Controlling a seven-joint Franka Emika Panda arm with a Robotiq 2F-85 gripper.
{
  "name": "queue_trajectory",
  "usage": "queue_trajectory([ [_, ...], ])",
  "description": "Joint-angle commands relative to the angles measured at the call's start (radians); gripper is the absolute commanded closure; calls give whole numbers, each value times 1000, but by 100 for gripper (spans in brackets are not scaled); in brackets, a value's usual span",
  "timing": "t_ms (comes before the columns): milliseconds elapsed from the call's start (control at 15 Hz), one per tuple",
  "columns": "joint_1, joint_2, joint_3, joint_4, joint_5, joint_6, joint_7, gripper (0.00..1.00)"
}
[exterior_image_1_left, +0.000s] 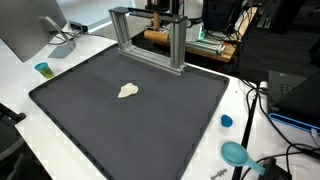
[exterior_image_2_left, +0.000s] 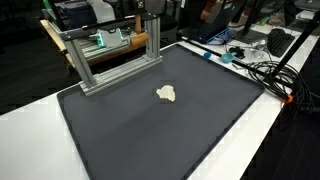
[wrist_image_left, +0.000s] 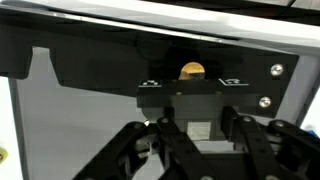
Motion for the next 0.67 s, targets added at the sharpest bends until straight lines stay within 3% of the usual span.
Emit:
queue_trajectory([
  [0, 5, -49, -13, -32, 32, -35, -8, 79],
  [333, -20, -35, 3, -44, 35, -35, 82, 79],
  [400, -26, -28, 9, -44, 29, -41, 108, 29],
  [467, -32, -24, 16, -45, 22, -42, 135, 28],
  [600, -37, -20, 16, -40, 23, -49, 159, 15],
])
